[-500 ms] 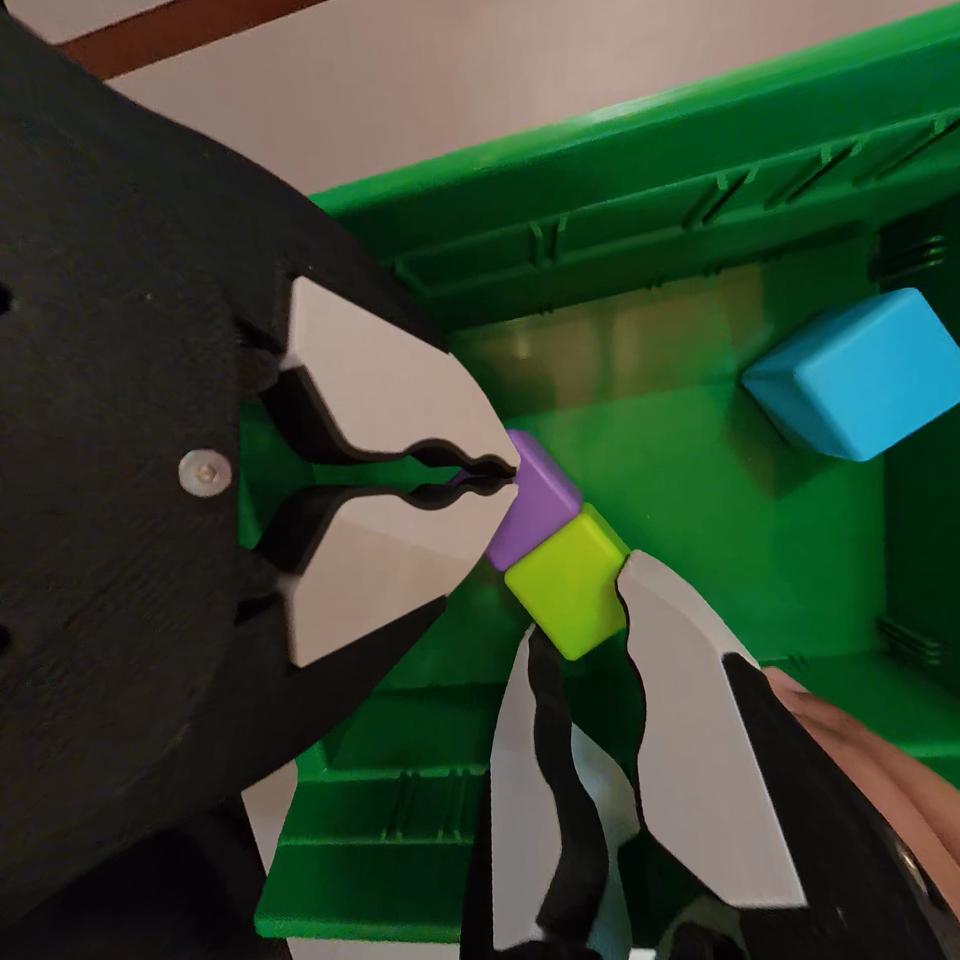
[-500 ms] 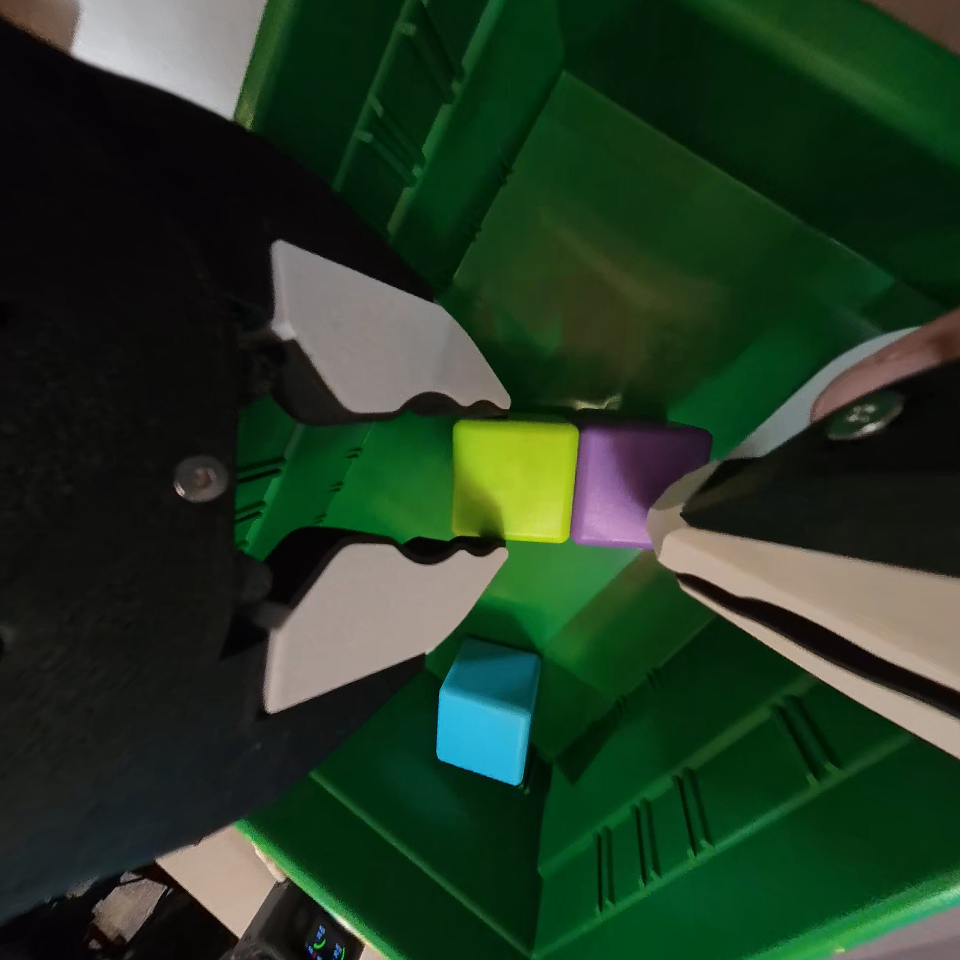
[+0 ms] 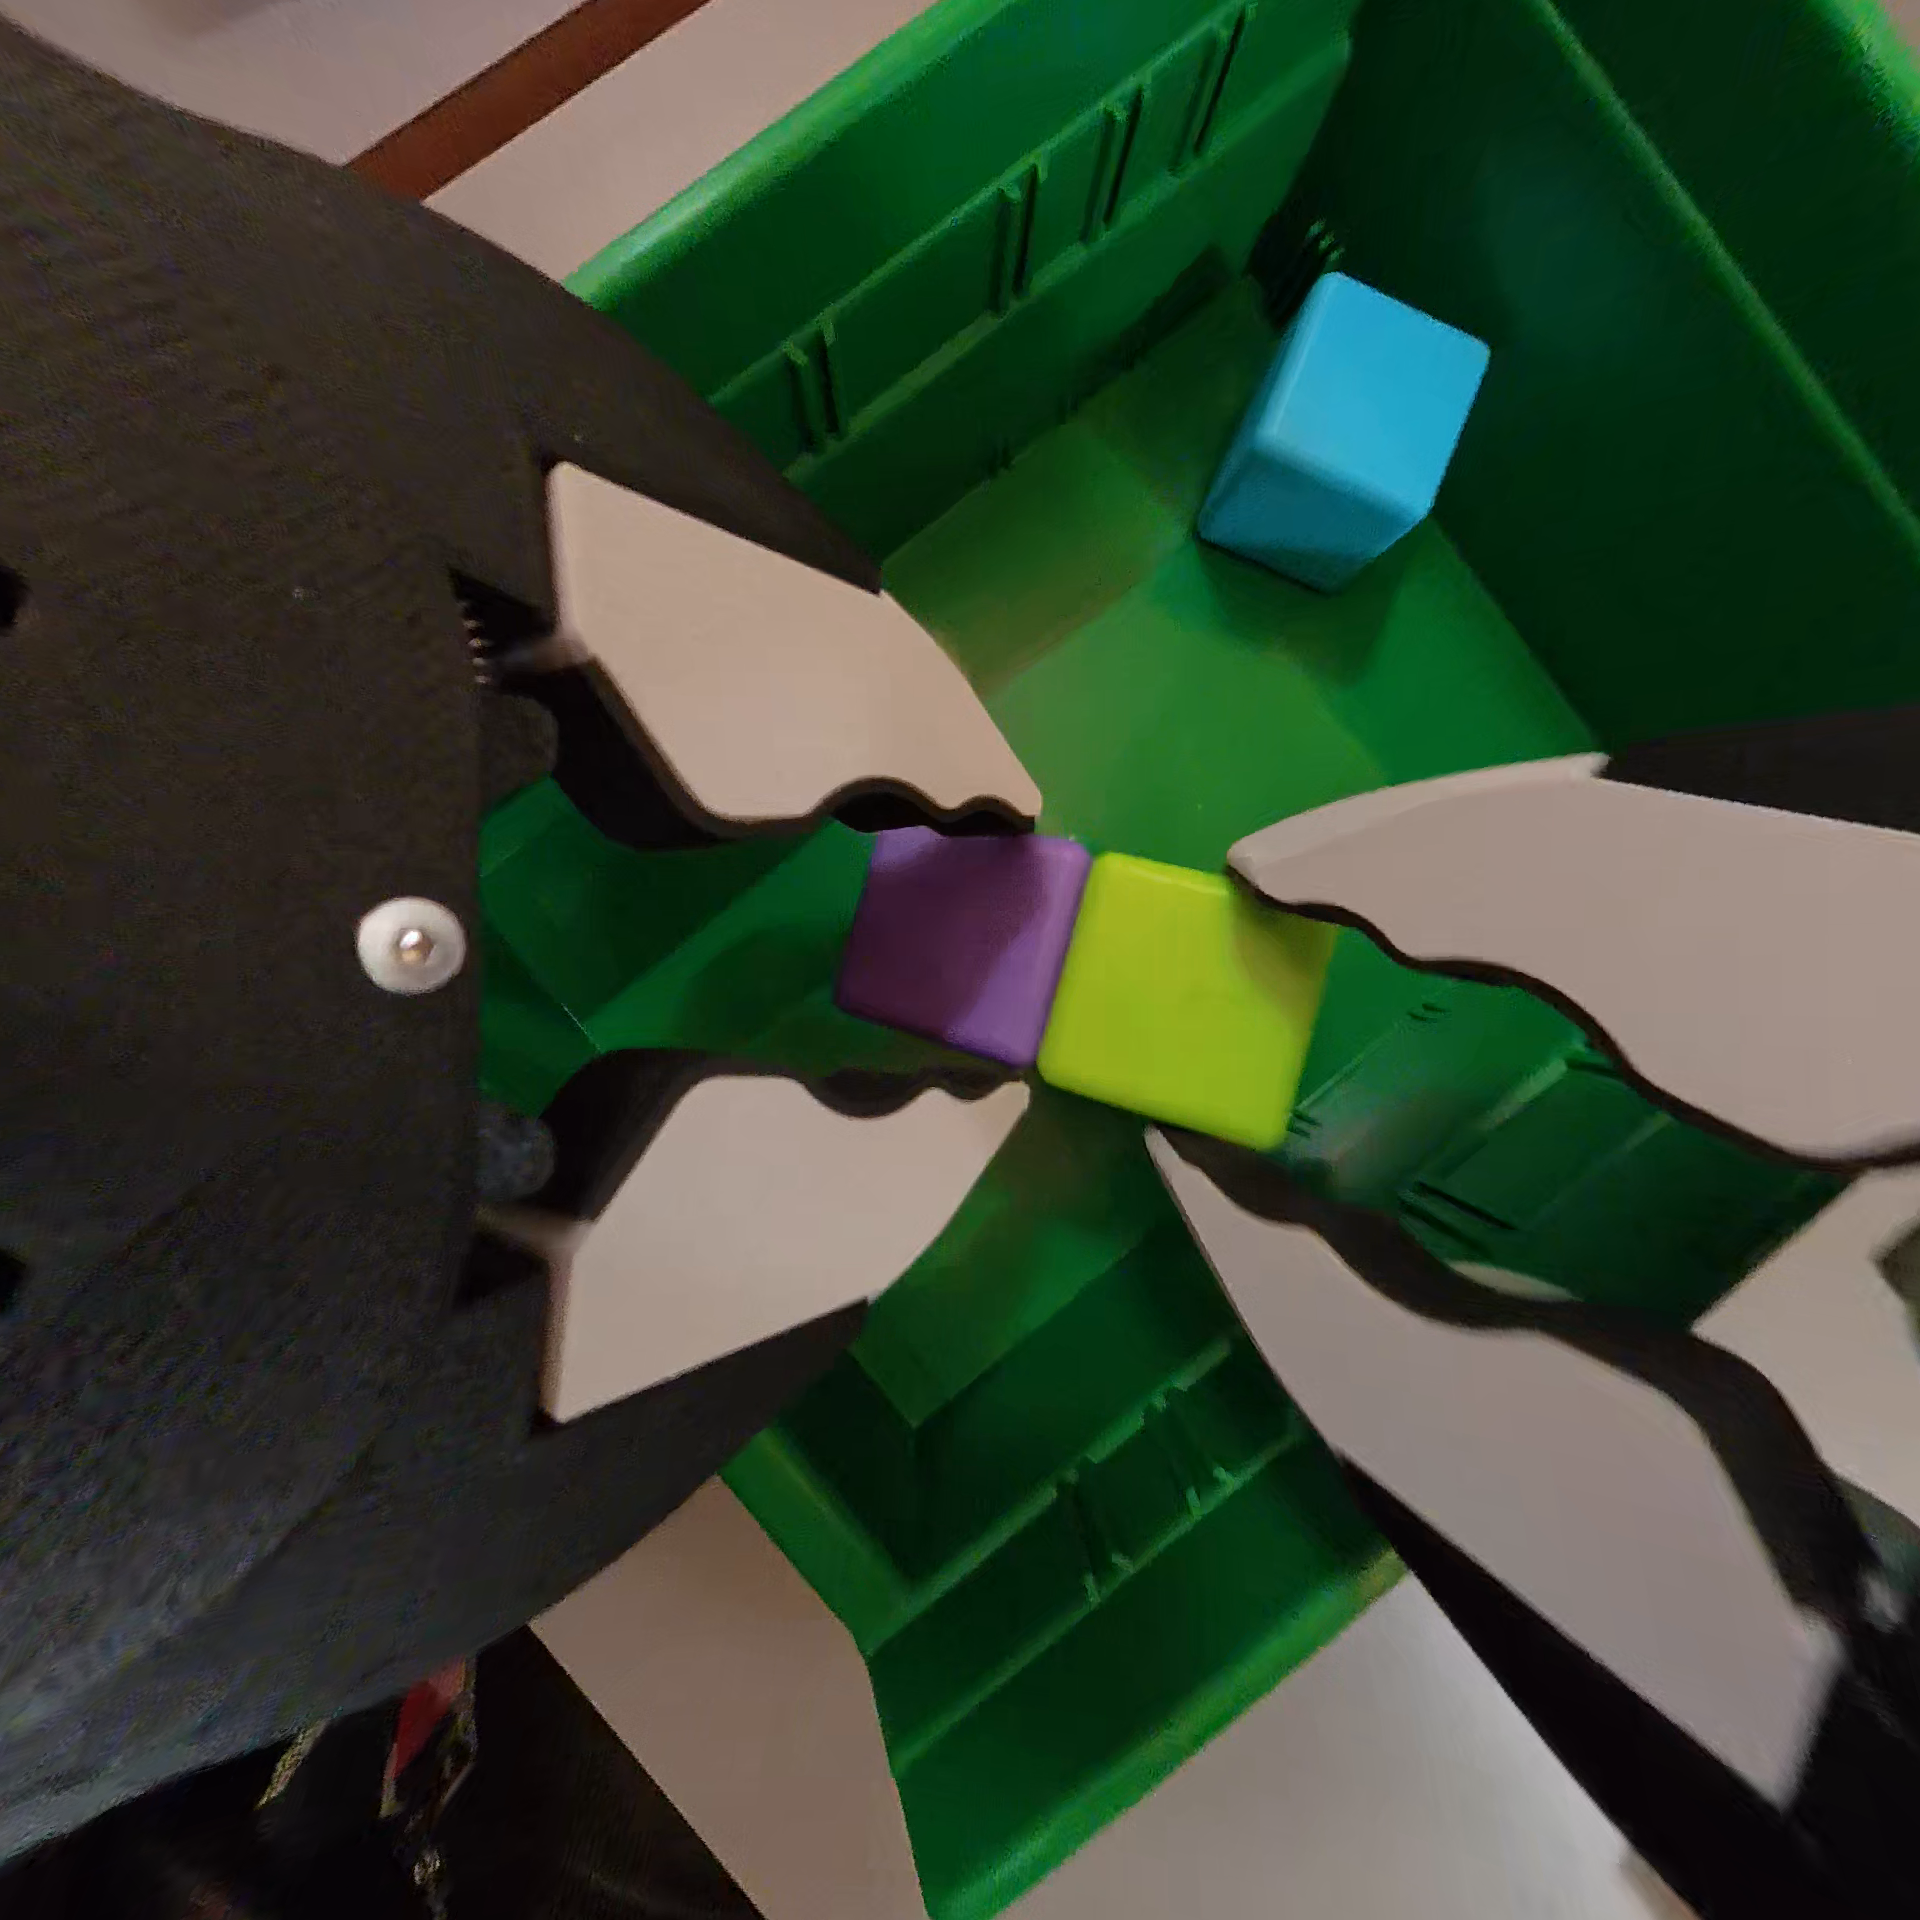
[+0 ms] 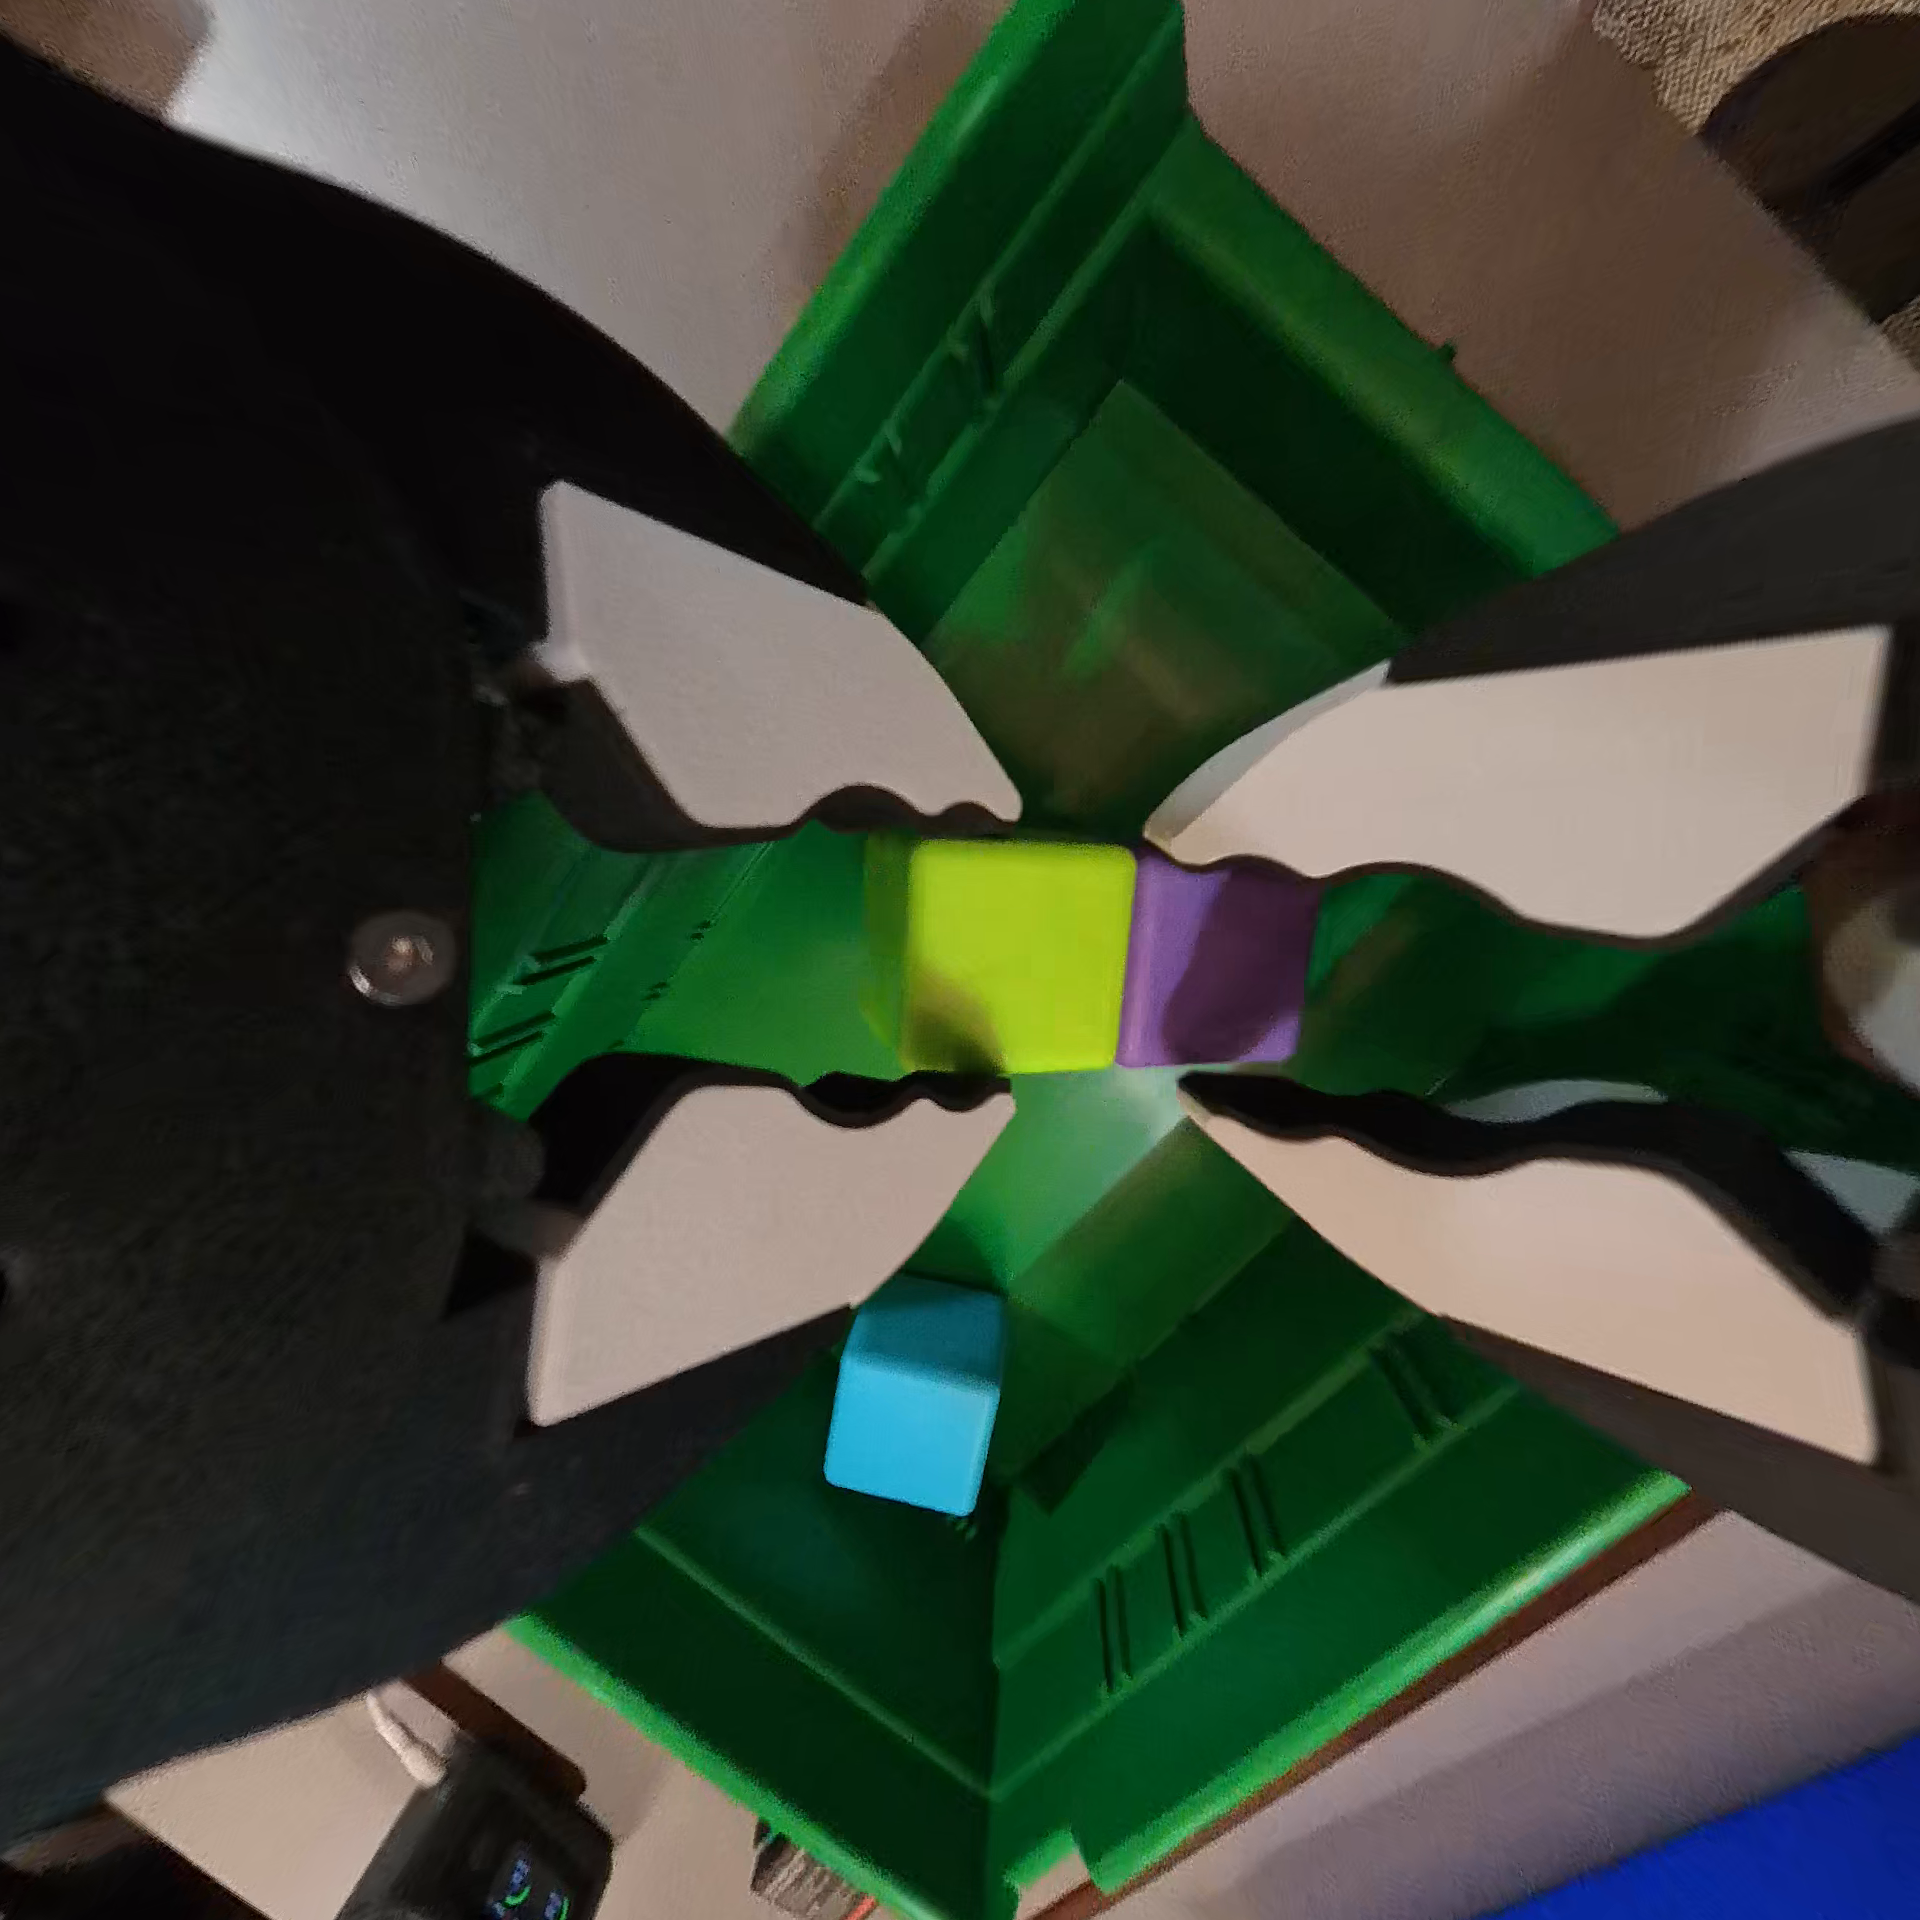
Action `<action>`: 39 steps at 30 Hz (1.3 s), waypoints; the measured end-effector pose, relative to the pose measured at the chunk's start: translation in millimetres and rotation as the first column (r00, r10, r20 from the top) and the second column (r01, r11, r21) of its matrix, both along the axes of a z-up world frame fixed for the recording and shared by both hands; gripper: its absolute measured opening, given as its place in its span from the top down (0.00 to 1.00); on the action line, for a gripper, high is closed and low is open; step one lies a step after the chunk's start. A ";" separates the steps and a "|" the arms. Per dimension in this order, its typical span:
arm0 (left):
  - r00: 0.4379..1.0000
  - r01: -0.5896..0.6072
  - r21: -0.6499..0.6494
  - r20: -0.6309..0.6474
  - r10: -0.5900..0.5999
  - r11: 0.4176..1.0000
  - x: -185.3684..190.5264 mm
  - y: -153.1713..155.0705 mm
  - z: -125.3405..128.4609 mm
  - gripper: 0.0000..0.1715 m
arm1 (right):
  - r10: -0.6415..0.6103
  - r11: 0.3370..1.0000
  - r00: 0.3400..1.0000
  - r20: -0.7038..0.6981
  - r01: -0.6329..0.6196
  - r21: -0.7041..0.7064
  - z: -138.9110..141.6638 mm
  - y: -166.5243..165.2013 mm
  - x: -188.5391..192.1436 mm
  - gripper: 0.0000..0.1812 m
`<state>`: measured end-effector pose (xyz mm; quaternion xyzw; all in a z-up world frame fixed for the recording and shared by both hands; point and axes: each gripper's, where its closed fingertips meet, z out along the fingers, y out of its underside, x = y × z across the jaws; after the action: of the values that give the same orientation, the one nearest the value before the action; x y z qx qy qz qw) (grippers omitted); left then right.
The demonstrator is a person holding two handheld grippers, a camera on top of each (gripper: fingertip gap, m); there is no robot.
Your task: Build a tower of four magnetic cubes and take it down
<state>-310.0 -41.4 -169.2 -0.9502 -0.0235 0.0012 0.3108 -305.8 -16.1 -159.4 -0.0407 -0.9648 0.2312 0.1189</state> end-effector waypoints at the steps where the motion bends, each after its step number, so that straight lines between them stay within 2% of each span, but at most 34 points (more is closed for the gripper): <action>1: 1.000 -0.002 -0.013 -0.003 0.002 1.000 -1.2 -1.7 -2.4 0.71 | 0.007 1.000 1.000 -0.005 -0.007 -0.011 3.2 -0.9 1.7 0.76; 5: 0.999 0.015 0.012 0.034 -0.015 1.000 3.7 3.0 -3.5 0.70 | 0.009 1.000 1.000 -0.004 -0.009 -0.028 12.6 0.2 6.6 0.76; 10: 0.998 0.055 0.004 0.018 -0.055 0.998 7.7 8.2 -12.7 0.69 | -0.005 0.999 1.000 0.010 0.005 -0.042 16.3 5.5 10.1 0.76; 19: 0.993 0.116 0.125 -0.024 -0.114 0.985 7.6 19.5 3.3 0.69 | -0.088 0.980 0.995 0.045 0.094 -0.175 30.3 14.1 11.2 0.76; 28: 1.000 0.011 0.189 0.004 -0.012 0.982 -7.0 22.1 16.4 0.70 | -0.278 0.944 0.951 -0.133 0.245 -0.221 48.4 28.3 0.5 0.76; 31: 1.000 0.002 0.146 -0.004 -0.001 0.989 -9.5 16.2 10.8 0.70 | -0.351 0.913 0.917 -0.189 0.291 -0.285 66.8 35.7 1.1 0.76; 33: 1.000 0.001 0.132 -0.025 0.003 0.991 -11.6 13.7 8.5 0.70 | -0.404 0.873 0.898 -0.174 0.322 -0.366 85.0 41.8 8.3 0.76; 39: 0.999 0.032 0.139 -0.037 -0.027 0.990 -5.7 19.5 11.8 0.70 | -0.509 0.738 0.853 -0.116 0.363 -0.569 139.4 69.0 71.6 0.76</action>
<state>-315.7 -21.9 -157.5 -0.9262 -0.0041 0.0115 0.3767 -234.2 53.0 -19.9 -0.2671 -0.8013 0.4553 0.2814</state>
